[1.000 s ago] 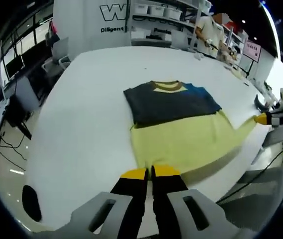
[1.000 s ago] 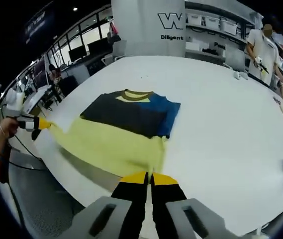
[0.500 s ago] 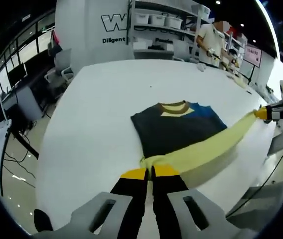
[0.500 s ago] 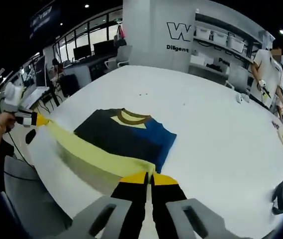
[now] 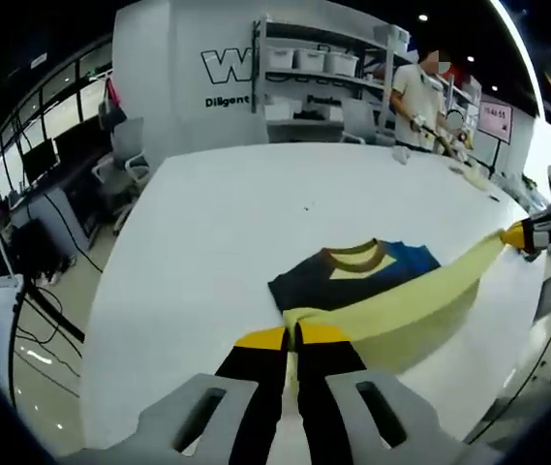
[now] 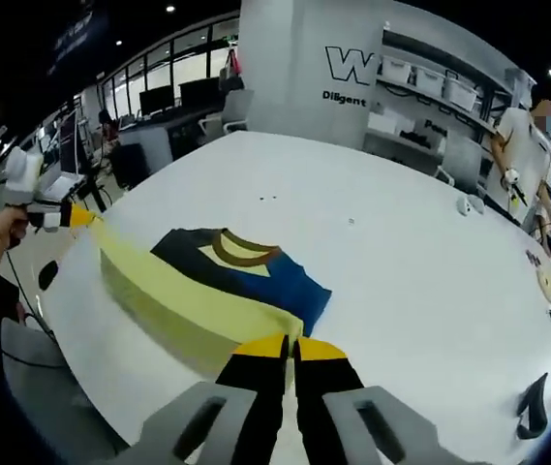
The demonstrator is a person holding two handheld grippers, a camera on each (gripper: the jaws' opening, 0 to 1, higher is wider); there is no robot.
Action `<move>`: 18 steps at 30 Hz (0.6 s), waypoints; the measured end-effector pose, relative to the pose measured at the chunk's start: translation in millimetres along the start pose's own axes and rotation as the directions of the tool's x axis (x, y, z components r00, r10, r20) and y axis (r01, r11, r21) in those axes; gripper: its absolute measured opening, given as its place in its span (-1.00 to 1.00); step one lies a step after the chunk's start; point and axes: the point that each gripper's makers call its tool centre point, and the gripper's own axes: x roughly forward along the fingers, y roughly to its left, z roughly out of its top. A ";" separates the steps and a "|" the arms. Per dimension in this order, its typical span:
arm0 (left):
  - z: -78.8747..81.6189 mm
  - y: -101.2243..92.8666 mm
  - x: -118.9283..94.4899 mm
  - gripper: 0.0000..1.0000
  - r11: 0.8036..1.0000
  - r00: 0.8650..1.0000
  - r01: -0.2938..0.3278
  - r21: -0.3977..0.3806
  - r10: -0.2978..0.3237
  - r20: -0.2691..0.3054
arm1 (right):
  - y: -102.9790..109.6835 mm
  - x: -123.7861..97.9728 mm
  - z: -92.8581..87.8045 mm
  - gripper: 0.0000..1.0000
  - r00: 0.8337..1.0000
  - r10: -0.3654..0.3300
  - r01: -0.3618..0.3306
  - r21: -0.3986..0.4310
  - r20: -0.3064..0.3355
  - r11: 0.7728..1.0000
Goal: Fold the garment on the visible template until the final outline fits inside the template.
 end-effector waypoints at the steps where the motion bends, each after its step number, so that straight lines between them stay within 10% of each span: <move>1: 4.5 0.9 3.3 -0.87 1.000 1.000 -0.005 0.005 0.005 0.007 | -1.4 3.0 3.8 -1.00 1.000 0.000 0.000 0.005 0.005 1.000; 18: 29.7 11.9 66.9 -0.87 0.999 0.999 -0.045 -0.002 0.045 0.010 | -27.4 56.8 36.6 -1.00 0.998 -0.066 0.066 0.033 -0.023 0.997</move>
